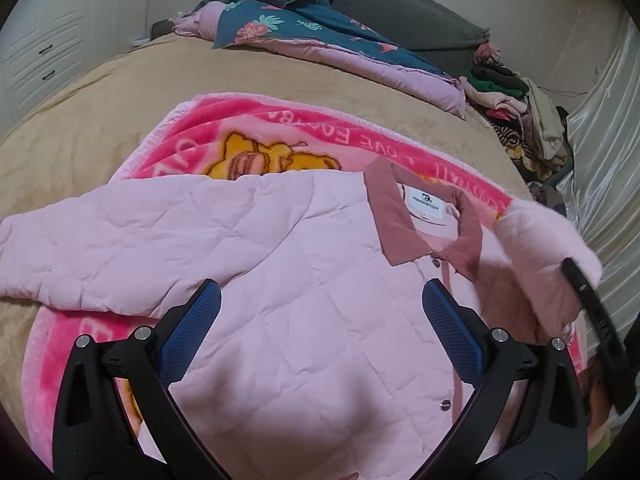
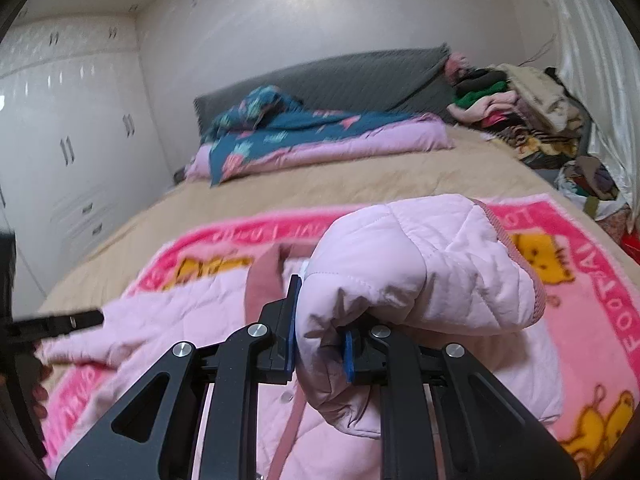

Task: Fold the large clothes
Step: 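Carry the held sleeve across the jacket front toward the placket with the right tool, then lay the sleeve flat on the jacket body and open the right tool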

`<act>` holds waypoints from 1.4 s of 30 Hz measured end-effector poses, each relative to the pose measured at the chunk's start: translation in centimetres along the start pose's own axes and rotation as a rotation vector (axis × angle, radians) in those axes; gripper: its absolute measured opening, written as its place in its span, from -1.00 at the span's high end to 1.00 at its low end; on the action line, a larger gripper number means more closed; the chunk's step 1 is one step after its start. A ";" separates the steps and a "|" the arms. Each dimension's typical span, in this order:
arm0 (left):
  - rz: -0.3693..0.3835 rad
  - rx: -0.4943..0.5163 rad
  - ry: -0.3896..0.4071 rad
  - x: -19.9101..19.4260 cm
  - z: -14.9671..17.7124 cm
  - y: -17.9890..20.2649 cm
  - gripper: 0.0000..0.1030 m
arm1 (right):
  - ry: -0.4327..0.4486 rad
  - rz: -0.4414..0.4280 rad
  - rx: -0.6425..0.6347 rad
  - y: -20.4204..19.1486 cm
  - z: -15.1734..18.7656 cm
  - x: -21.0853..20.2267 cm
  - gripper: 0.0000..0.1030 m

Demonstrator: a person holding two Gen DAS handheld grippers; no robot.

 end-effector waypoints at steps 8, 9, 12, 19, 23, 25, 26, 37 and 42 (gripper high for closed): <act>-0.018 0.003 -0.019 1.3 0.4 -0.7 -0.84 | -0.139 -0.003 -0.152 -4.3 5.8 4.6 0.68; -0.016 0.002 -0.022 1.5 0.5 -0.8 -0.84 | -0.157 -0.002 -0.183 -4.8 6.5 5.0 0.68; -0.008 -0.013 -0.027 1.8 0.6 -1.0 -0.84 | -0.207 -0.006 -0.276 -6.3 8.2 5.9 0.66; 0.017 -0.045 -0.054 2.7 1.3 -1.2 -0.84 | -0.327 -0.055 -0.292 -7.4 12.5 7.4 0.32; 0.036 -0.044 -0.077 3.3 2.1 -0.8 -0.84 | -0.295 -0.101 -0.201 -7.4 12.2 5.7 0.03; 0.042 -0.051 -0.085 3.4 2.3 -0.8 -0.84 | -0.284 -0.132 -0.165 -7.5 12.0 4.8 -0.09; 0.061 -0.061 -0.089 3.4 2.4 -0.7 -0.84 | -0.286 -0.145 -0.155 -7.6 12.0 4.5 -0.12; 0.267 -0.176 -0.333 8.3 8.1 2.0 -0.82 | -0.221 -0.073 -0.073 -1.9 10.0 -0.5 -0.23; 0.212 -0.052 -0.274 8.9 8.8 4.2 -0.13 | -0.195 0.026 -0.011 3.3 9.5 -1.8 -0.23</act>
Point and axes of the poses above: each gripper's, at about its wrist camera, not at the fingertips, and x roughly the way its jaws point, y to its right, z to its underside, the point moved 10 cm from there along x, roughly the way its jaws point, and after that the axes turned 4 degrees about -z, right-handed, at the moved point
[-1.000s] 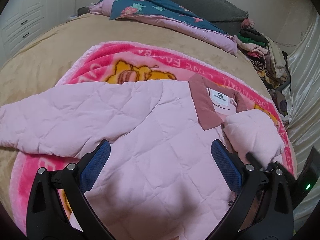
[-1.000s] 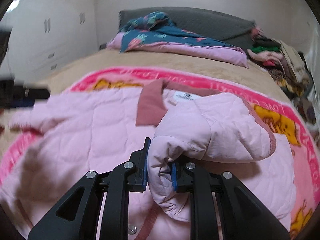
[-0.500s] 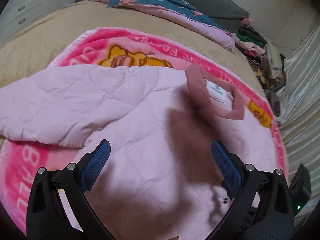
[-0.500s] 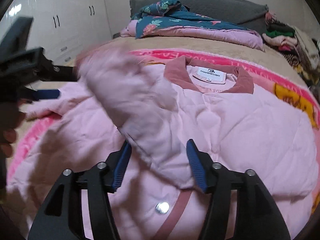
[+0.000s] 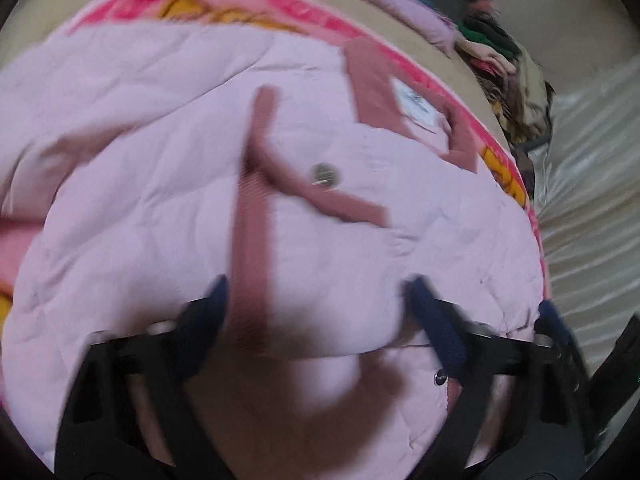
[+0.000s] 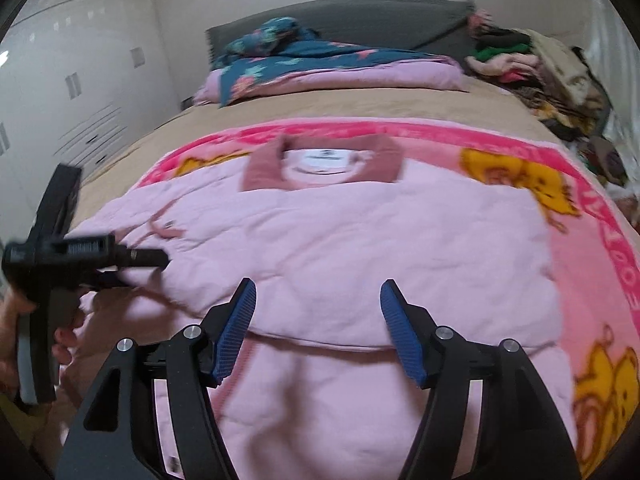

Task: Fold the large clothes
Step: 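Lay the sleeve flat on the jacket body and open the right tool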

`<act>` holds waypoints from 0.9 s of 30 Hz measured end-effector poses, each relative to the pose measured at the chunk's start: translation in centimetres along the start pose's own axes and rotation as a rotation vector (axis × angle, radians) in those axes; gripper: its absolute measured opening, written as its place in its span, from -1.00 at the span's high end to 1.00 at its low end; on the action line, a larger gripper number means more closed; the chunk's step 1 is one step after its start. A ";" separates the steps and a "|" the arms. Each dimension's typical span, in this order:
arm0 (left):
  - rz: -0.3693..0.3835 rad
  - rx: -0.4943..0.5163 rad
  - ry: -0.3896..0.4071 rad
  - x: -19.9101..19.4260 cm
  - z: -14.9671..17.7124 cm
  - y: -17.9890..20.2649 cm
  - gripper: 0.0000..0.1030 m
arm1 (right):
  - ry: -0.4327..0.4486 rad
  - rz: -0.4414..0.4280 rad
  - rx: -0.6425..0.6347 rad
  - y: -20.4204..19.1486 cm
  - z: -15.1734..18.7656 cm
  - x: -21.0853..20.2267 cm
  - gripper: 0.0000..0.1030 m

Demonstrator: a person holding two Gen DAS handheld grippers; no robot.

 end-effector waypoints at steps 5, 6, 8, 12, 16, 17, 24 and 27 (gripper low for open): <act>-0.077 0.176 0.127 -2.3 -1.9 2.7 0.60 | 0.020 0.098 0.080 4.8 -0.6 -0.9 -0.23; -0.087 0.192 0.141 -2.6 -2.3 2.8 0.60 | 0.028 0.104 0.092 5.3 -0.7 -1.0 -0.23; -0.128 0.238 0.178 -3.4 -3.2 3.0 0.60 | 0.033 0.130 0.116 6.6 -0.8 -1.1 -0.24; -0.209 0.278 0.170 -2.3 -3.4 1.5 0.57 | -0.018 0.193 0.140 8.8 0.1 -0.2 -0.28; -0.216 0.261 0.145 -1.1 -2.8 0.4 0.53 | -0.127 0.244 0.199 11.3 2.8 1.5 -0.32; -0.214 0.257 0.143 -1.1 -2.7 0.2 0.51 | -0.139 0.240 0.218 11.9 3.3 1.7 -0.35; -0.215 0.264 0.149 -1.6 -2.2 0.1 0.37 | -0.138 0.252 0.242 12.0 3.9 1.4 -0.49; -0.211 0.266 0.152 -2.0 -2.1 0.2 0.33 | -0.078 0.206 0.246 10.7 3.1 -0.1 -0.50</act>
Point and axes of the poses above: each gripper's, at about its wrist camera, not at the fingertips, and x roughly the way its jaws point, y to its right, z to its underside, the point moved 10 cm from there along x, roughly the way its jaws point, and after that the axes turned 4 degrees about -z, right-handed, at the moved point
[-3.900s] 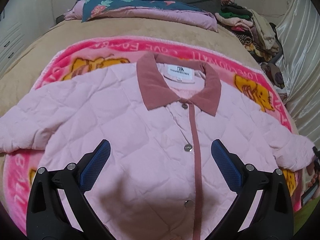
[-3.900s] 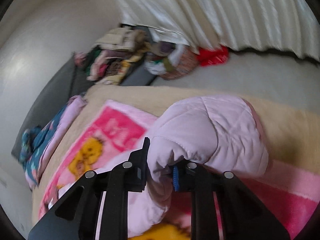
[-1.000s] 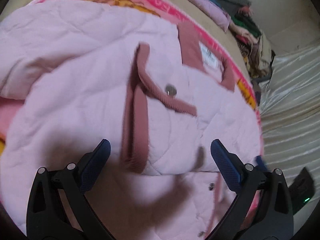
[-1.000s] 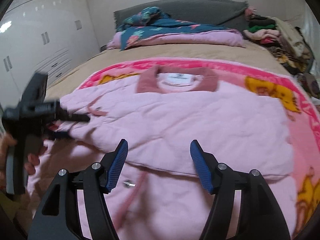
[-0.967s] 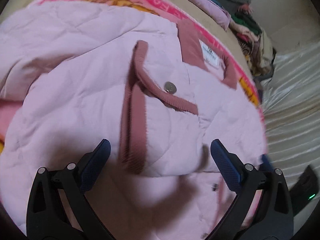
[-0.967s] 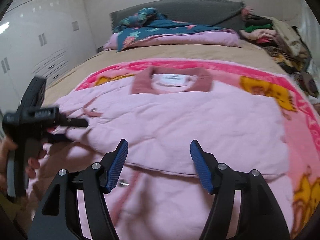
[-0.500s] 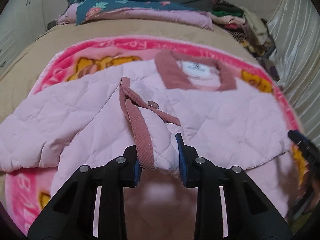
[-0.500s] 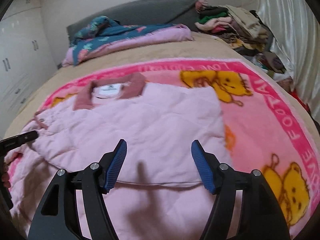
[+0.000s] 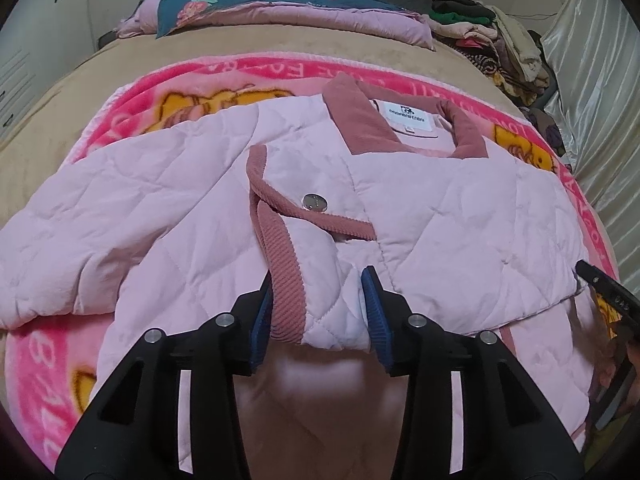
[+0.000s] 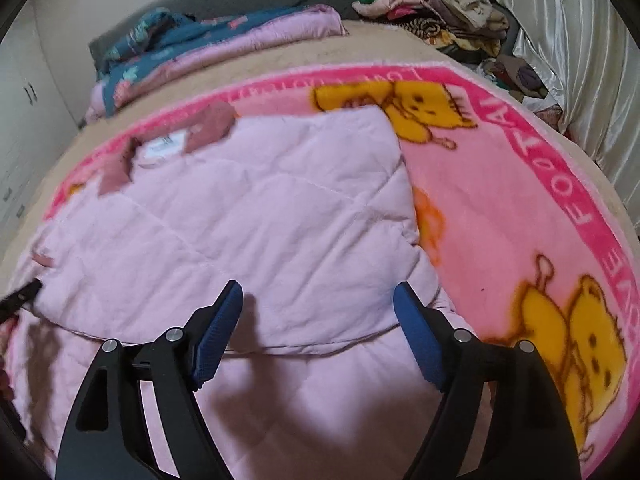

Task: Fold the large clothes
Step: 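Lay the sleeve flat on the jacket body and open the right tool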

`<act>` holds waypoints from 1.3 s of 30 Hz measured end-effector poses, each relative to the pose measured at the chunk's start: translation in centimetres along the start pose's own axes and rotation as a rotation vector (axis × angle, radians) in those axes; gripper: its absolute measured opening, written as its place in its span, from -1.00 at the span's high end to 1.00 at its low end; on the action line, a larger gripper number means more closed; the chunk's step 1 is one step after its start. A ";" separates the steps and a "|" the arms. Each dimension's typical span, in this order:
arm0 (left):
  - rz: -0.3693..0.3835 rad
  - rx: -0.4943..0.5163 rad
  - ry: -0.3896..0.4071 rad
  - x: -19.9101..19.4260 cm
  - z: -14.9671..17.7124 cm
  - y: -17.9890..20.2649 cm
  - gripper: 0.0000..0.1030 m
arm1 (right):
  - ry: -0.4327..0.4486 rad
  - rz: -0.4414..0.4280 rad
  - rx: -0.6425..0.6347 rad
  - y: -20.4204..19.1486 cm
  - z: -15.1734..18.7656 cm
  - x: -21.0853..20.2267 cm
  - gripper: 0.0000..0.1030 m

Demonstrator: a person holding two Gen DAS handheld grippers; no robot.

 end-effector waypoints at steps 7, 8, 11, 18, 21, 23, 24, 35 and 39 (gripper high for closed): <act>-0.013 0.006 0.034 -1.6 -0.1 -0.6 0.08 | 0.079 -0.053 -0.055 -3.7 -0.9 -3.1 -0.80; -0.012 0.003 0.039 -1.9 -0.2 -0.8 0.02 | 0.089 -0.065 -0.061 -4.2 -0.9 -3.5 -0.81; -0.016 0.000 0.059 -3.0 -0.4 -1.3 -0.27 | 0.105 -0.084 -0.074 -5.7 -0.9 -4.3 -0.88; -0.056 -0.011 0.097 -5.0 -0.4 -3.1 -0.81 | 0.114 -0.123 -0.109 -9.4 -0.4 -5.1 -0.90; -0.072 -0.019 0.108 -5.7 -0.3 -4.0 -0.82 | 0.120 -0.138 -0.128 -11.1 -0.3 -5.4 -0.91; -0.085 -0.021 0.116 -6.1 -0.3 -4.7 -0.82 | 0.121 -0.149 -0.146 -12.3 -0.3 -5.5 -0.91; -0.096 -0.019 0.121 -6.3 -0.3 -4.9 -0.82 | 0.123 -0.154 -0.155 -12.9 -0.3 -5.6 -0.91; -0.138 -0.071 0.134 -7.6 0.7 -9.4 -0.82 | 0.124 -0.218 -0.248 -19.8 0.1 -6.0 -0.92; -0.148 -0.106 0.134 -7.9 1.2 -11.4 -0.82 | 0.117 -0.240 -0.272 -22.1 0.3 -5.7 -0.92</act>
Point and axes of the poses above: each gripper's, at about its wrist camera, not at the fingertips, and x roughly the way its jaws point, y to its right, z to its underside, the point moved 10 cm from there along x, roughly the way its jaws point, and after that the axes turned 4 degrees about -z, right-handed, at the moved point
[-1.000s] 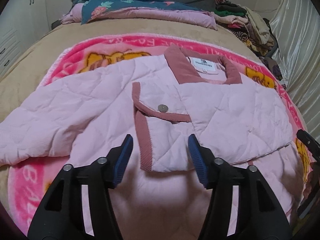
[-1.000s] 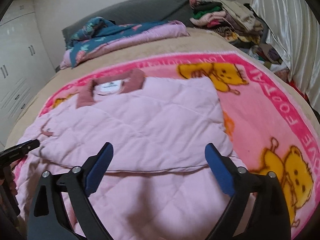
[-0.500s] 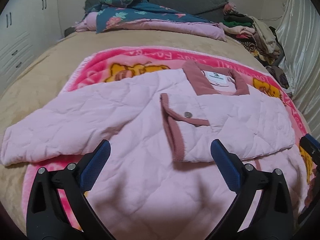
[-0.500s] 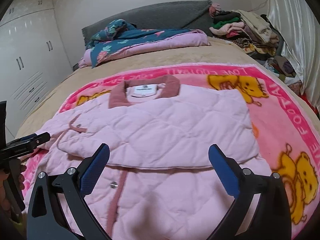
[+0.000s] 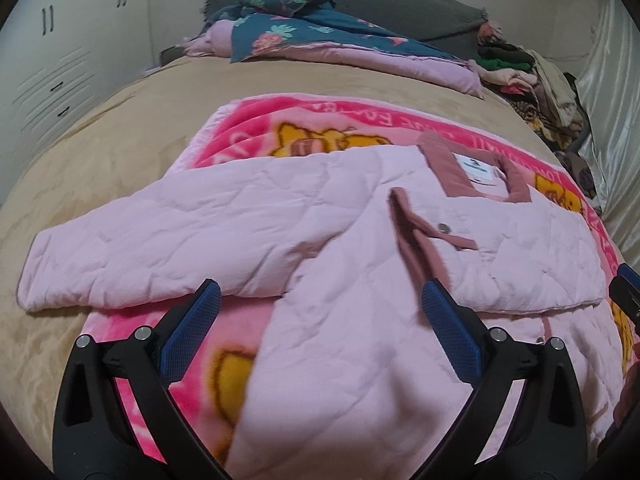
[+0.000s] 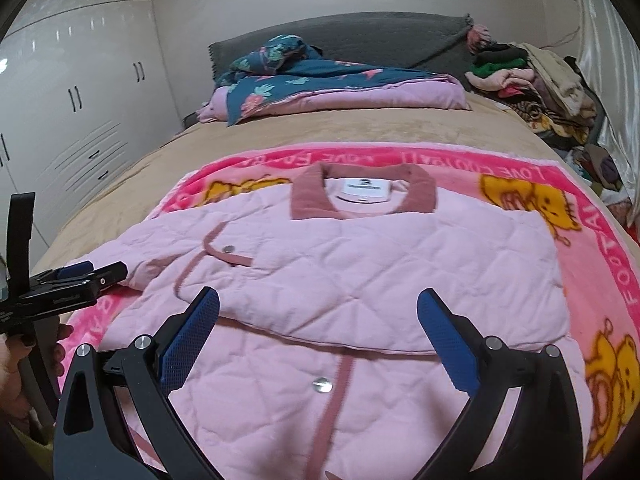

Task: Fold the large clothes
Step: 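Lay the sleeve flat on the jacket body and open the right tool, then grasp the other sleeve's mauve cuff with the left tool and lift it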

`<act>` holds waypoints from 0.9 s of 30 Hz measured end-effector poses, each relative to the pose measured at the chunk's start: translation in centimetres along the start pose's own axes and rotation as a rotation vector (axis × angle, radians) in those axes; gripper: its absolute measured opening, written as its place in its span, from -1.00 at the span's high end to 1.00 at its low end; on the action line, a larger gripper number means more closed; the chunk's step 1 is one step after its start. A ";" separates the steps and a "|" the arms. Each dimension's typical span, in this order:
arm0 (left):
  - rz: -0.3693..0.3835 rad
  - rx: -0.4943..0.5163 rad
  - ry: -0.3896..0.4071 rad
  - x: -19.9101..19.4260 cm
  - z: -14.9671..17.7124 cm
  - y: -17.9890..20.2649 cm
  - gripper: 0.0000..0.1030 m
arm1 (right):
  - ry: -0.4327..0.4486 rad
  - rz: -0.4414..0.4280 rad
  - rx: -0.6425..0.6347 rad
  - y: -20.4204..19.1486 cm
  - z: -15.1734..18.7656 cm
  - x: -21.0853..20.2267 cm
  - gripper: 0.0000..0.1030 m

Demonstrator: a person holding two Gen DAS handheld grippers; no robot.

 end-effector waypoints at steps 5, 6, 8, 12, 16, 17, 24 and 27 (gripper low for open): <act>-0.029 -0.044 -0.004 0.4 0.3 -2.7 -0.82 | -0.004 -0.025 -0.030 -2.6 -0.4 1.1 -0.92; -0.034 -0.049 -0.003 0.4 0.4 -3.2 -0.82 | -0.006 -0.029 -0.038 -3.1 -0.5 1.3 -0.92; -0.051 -0.063 -0.003 0.5 0.5 -4.3 -0.82 | -0.012 -0.037 -0.049 -4.0 -0.5 1.9 -0.92; -0.073 -0.106 -0.005 0.7 0.8 -6.4 -0.82 | -0.025 -0.056 -0.071 -5.8 -0.5 2.9 -0.92; -0.145 -0.140 0.004 0.9 1.0 -9.2 -0.82 | -0.042 -0.075 -0.097 -7.8 -0.3 4.2 -0.92; -0.157 -0.155 0.003 0.9 1.1 -10.0 -0.82 | -0.047 -0.080 -0.102 -8.2 -0.3 4.5 -0.92; -0.239 -0.255 -0.022 2.1 2.5 -15.5 -0.82 | -0.081 -0.105 -0.121 -11.0 0.1 6.9 -0.92; -0.254 -0.314 -0.038 2.5 3.3 -17.6 -0.82 | -0.096 -0.113 -0.122 -11.9 0.3 8.0 -0.92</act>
Point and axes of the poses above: each gripper's, at about its wrist camera, not at the fingertips, and x roughly the way its jaws point, y to its right, z to its underside, the point moved 10 cm from there along x, roughly the way its jaws point, and after that the axes turned 4 degrees about -z, right-handed, at the moved point
